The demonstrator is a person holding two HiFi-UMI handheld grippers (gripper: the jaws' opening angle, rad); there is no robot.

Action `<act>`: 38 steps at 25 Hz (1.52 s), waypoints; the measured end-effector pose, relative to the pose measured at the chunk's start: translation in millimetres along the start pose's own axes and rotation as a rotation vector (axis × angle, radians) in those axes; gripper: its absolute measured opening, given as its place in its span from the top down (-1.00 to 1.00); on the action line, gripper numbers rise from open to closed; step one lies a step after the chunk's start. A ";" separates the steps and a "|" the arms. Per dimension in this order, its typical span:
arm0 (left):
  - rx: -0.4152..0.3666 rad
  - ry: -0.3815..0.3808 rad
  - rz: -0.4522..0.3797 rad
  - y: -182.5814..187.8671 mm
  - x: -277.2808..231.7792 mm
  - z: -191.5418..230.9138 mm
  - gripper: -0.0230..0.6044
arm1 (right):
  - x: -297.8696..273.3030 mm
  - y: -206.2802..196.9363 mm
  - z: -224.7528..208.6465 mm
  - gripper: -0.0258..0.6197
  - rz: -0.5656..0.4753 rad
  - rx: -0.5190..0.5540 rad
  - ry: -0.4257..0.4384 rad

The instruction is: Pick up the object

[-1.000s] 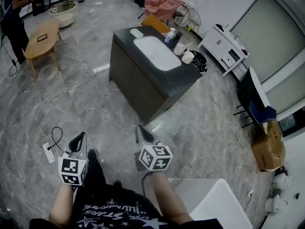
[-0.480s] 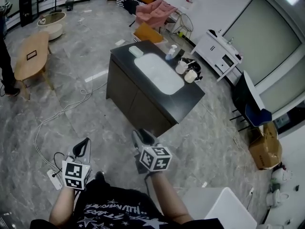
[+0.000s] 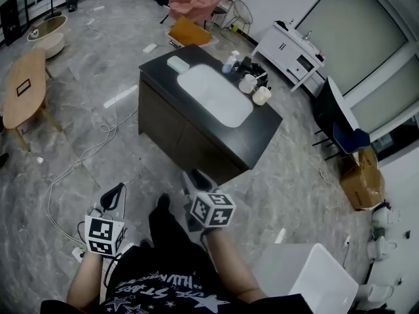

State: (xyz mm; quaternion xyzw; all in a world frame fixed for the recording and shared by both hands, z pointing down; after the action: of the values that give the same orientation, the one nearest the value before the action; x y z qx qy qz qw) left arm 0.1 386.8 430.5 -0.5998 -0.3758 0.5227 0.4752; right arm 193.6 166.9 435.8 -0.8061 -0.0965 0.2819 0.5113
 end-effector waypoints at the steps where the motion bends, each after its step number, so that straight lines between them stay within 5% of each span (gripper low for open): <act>1: -0.002 -0.004 0.003 0.1 -8.9 2.9 0.90 | -7.7 2.1 -5.4 0.44 0.000 -0.003 -0.004; 9: -0.019 0.004 0.052 7.7 -97.5 53.2 0.90 | -115.0 32.7 -54.8 0.44 -0.011 -0.048 -0.027; 22: -0.039 -0.007 0.141 66.5 -347.7 139.0 0.90 | -339.5 126.1 -174.4 0.44 0.036 -0.130 -0.056; 38: -0.083 -0.087 0.202 118.4 -487.6 185.2 0.90 | -445.4 175.2 -220.8 0.44 0.080 -0.231 -0.085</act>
State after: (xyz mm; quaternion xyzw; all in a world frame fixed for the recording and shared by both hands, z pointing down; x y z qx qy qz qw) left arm -271.0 -73.9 447.7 -0.6306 -0.3553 0.5773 0.3780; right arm -73.8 -281.1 510.6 -0.8502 -0.1178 0.3230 0.3988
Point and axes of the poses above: the fingertips, and each gripper's own axes: x backward along the fingers, z to its left, y out of its top, the point moved 10 cm from there along x, backward along the fingers, and after that the axes turned 5 degrees about -z, right-handed, at the moved point
